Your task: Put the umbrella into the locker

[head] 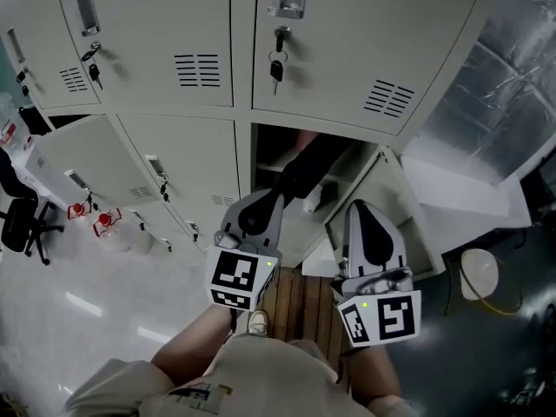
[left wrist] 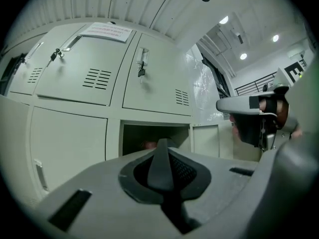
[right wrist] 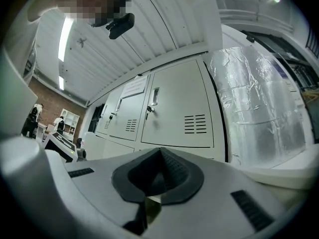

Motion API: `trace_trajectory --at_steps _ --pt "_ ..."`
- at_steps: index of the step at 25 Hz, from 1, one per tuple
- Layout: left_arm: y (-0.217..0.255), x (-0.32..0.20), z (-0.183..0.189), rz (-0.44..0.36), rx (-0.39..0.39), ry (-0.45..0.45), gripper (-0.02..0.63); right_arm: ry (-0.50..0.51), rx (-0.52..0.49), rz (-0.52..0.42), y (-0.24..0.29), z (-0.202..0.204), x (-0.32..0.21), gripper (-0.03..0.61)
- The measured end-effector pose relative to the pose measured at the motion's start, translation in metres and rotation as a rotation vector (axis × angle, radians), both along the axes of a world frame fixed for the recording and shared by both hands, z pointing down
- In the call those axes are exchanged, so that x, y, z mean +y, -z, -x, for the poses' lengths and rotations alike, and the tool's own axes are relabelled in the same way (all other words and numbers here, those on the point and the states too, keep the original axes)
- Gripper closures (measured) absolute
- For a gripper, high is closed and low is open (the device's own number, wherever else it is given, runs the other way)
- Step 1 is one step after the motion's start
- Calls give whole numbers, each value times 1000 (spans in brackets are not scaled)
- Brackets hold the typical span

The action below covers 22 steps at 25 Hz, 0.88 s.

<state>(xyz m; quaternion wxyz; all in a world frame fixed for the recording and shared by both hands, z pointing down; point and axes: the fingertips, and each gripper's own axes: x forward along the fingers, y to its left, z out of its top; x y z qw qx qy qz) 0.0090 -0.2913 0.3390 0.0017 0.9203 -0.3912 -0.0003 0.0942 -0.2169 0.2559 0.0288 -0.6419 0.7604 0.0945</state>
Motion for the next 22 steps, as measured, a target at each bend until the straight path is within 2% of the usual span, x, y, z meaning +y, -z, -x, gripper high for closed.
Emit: trace_trajectory --at_steps 10,22 --pt "-3 -32 -24 19 5 -2 601 6 -16 23 -8 -10 -28 572" --pt "-15 -61 -73 65 -2 33 601 48 -21 51 -17 -32 -51 572"
